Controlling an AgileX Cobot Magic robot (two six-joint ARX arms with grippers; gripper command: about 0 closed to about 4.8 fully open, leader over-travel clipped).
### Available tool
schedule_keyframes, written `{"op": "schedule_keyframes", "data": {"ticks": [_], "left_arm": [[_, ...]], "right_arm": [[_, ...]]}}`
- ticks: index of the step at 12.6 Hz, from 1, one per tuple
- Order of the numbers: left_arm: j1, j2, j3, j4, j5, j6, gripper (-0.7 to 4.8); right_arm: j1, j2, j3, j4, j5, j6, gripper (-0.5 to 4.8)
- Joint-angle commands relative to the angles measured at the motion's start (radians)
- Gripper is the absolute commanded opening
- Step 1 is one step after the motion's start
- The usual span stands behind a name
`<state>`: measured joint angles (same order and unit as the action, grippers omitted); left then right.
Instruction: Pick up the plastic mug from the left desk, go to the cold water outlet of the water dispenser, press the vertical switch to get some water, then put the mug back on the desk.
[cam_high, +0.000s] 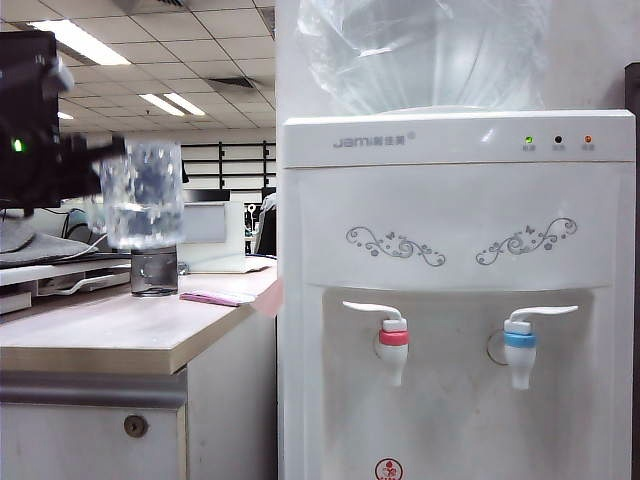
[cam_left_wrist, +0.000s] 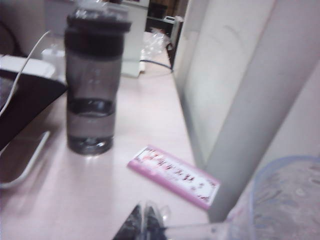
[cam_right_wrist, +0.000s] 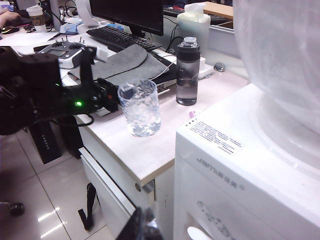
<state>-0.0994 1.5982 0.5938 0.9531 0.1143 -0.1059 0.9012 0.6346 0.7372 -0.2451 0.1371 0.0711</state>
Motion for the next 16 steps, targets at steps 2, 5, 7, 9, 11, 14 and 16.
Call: {"op": "schedule_keyframes", "data": {"ticks": [2, 5, 7, 9, 11, 14, 16], "left_arm": [[-0.005, -0.161, 0.002, -0.071, 0.047, -0.053, -0.06], [-0.046, -0.289, 0.003, -0.184, 0.050, -0.061, -0.06], [-0.180, -0.374, 0.003, -0.231, 0.043, -0.070, -0.06], [-0.238, -0.376, 0.003, -0.236, 0.039, -0.087, -0.06], [-0.330, -0.376, 0.003, -0.244, 0.013, -0.093, -0.06], [-0.455, -0.376, 0.003, -0.290, -0.010, -0.093, -0.06], [-0.532, -0.375, 0.003, -0.311, -0.049, -0.093, -0.06]], "right_arm": [[0.000, -0.023, 0.003, 0.018, 0.004, 0.003, -0.01], [0.000, -0.045, 0.004, 0.017, 0.048, 0.003, -0.01], [0.000, -0.120, 0.004, -0.023, 0.122, -0.012, -0.01], [0.000, -0.150, 0.004, -0.069, 0.124, -0.031, -0.01], [0.000, -0.194, 0.004, -0.113, 0.148, -0.031, -0.01], [0.000, -0.246, 0.004, -0.143, 0.204, -0.073, -0.01], [0.000, -0.266, 0.004, -0.185, 0.205, -0.073, -0.01]]}}
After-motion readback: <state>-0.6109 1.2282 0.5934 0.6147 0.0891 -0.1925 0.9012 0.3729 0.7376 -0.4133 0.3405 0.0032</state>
